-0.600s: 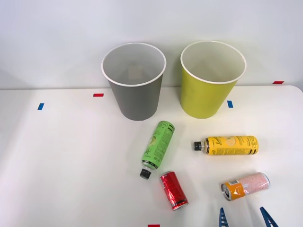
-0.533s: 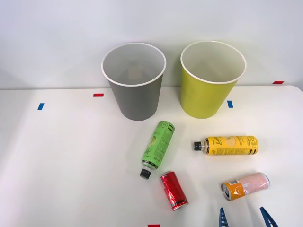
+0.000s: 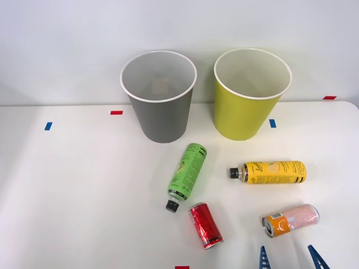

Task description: Put cans in the gray bin, plastic bottles in the light green bin

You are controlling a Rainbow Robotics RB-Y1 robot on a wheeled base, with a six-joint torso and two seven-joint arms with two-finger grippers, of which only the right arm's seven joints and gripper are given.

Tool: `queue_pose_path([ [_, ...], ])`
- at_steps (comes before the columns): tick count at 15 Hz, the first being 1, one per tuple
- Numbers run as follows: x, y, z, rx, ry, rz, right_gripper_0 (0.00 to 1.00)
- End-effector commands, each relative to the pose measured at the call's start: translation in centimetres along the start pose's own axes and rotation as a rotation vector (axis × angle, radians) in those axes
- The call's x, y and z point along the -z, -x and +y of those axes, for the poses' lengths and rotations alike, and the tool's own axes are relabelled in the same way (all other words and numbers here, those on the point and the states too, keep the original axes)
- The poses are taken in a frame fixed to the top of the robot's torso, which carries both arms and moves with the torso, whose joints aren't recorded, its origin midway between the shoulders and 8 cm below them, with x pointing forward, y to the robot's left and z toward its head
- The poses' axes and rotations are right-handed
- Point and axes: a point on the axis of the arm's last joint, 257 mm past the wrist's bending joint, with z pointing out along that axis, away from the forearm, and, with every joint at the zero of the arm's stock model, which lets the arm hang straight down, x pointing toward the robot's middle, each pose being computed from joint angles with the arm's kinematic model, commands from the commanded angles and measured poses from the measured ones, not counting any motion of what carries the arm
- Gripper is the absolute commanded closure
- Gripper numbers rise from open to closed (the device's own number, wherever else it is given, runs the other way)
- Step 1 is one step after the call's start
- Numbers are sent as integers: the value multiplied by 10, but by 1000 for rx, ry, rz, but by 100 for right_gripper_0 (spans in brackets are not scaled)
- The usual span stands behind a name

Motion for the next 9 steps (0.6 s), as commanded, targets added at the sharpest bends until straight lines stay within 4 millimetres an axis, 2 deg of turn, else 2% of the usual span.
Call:
queue_pose_path([
  [1, 0, 0, 0, 0, 0, 0, 0],
  [9, 0, 0, 0, 0, 0, 0, 0],
])
